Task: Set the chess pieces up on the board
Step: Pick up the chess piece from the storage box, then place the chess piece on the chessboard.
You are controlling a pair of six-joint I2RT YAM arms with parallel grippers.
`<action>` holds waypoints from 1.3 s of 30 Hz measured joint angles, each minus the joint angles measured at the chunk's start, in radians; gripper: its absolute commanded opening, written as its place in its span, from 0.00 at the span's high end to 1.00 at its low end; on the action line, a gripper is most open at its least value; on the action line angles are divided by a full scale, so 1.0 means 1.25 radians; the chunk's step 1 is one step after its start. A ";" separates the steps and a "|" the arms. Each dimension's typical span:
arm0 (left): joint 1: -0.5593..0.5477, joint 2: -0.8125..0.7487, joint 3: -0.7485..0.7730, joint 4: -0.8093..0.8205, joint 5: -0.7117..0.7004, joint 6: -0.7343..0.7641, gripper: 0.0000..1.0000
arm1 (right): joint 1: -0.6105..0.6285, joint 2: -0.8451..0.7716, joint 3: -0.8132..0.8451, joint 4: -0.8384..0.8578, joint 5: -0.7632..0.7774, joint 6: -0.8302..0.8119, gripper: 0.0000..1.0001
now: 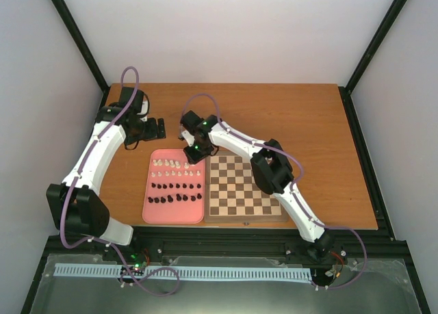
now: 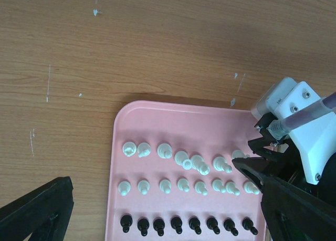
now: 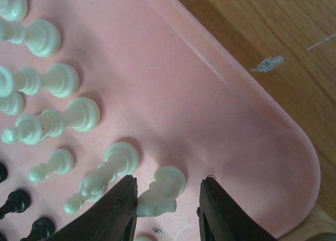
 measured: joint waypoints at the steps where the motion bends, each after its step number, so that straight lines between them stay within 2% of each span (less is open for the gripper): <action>1: 0.000 0.000 0.000 0.000 0.000 0.000 0.00 | 0.000 0.002 0.001 0.000 0.000 0.000 0.67; 7: 0.000 0.000 -0.003 0.000 0.000 0.000 0.00 | 0.000 0.013 0.008 0.000 0.000 0.000 0.72; 17: 0.000 0.000 -0.011 0.000 0.000 0.000 0.00 | 0.000 0.014 0.013 -0.005 0.001 -0.002 0.89; 26: 0.000 0.000 -0.013 0.001 0.001 0.000 0.00 | 0.000 -0.004 0.013 -0.020 0.037 -0.001 0.91; 29: 0.000 0.000 -0.013 0.001 0.001 0.000 0.00 | 0.000 -0.050 0.010 -0.025 0.067 0.004 0.91; 33: 0.000 0.000 -0.013 0.002 0.004 0.000 0.00 | -0.007 -0.183 -0.066 -0.010 0.110 0.020 0.93; 36: 0.000 0.000 -0.013 0.003 0.009 0.000 0.00 | -0.023 -0.303 -0.173 0.007 0.141 0.037 0.93; 39: 0.000 0.000 -0.013 0.003 0.017 0.000 0.00 | -0.074 -0.415 -0.340 0.052 0.149 0.064 0.94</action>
